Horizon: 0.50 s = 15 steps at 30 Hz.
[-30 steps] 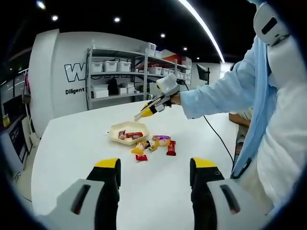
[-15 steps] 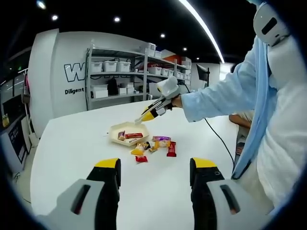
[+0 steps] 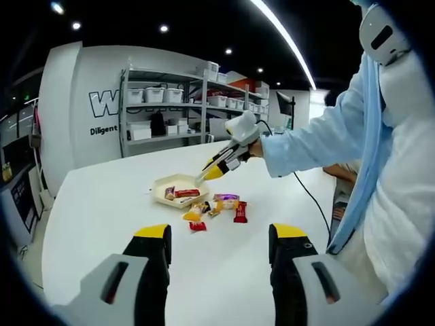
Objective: Place the target food into the container with the food tongs after gripping and lifting it, then release it inside without dropping or visibly crushing the food.
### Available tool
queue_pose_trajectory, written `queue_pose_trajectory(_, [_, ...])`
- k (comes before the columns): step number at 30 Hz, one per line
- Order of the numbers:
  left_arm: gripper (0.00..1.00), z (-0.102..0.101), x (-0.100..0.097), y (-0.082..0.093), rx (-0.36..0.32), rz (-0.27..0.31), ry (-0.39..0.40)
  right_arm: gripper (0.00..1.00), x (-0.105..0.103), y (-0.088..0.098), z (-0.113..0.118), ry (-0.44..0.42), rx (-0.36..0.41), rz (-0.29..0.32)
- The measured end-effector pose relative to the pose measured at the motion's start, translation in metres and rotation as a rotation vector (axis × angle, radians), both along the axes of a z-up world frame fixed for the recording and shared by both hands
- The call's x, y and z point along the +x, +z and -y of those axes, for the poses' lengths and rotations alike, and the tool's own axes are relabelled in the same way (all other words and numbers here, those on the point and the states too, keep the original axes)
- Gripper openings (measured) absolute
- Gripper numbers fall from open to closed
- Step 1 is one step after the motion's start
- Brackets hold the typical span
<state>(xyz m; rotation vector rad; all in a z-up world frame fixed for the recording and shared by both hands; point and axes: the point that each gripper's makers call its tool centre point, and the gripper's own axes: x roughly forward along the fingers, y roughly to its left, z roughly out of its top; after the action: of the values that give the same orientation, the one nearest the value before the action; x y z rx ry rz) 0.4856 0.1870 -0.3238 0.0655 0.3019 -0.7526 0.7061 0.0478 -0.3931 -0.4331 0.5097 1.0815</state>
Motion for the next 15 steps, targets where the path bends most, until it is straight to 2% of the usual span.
queue_pose_trajectory(8, [0.56,0.002,-0.002,0.001,-0.005,0.003,-0.005,0.17,-0.035,-0.017,-0.017,0.061,-0.018,-0.034])
queue_pose_trajectory(15, [0.56,-0.002,-0.007,-0.001,-0.006,-0.001,0.001,0.17,-0.054,-0.027,-0.028,0.086,-0.022,-0.06])
